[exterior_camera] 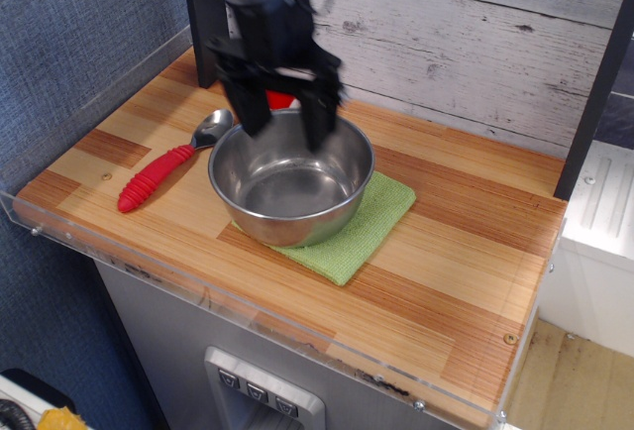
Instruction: Slide the silver pot off of the green rag and to the empty side of the table.
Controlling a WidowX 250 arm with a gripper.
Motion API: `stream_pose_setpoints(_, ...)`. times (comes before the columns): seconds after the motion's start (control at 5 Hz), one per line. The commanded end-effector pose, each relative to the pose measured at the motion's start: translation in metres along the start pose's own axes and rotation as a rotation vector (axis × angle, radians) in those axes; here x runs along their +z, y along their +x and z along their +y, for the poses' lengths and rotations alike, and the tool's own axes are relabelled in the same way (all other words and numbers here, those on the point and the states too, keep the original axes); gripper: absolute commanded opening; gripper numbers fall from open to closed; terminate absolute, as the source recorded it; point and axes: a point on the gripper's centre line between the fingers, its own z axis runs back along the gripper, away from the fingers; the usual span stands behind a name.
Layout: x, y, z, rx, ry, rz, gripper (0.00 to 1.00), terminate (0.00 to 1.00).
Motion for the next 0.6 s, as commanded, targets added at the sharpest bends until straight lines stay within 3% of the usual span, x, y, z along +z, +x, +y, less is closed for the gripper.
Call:
stream_pose_setpoints(0.0, -0.002, -0.012, -0.031, -0.034, 0.1, -0.015, 1.0, 0.0)
stream_pose_setpoints(0.4, -0.028, -0.013, -0.034, -0.077, 0.18, 0.055, 1.0, 0.0)
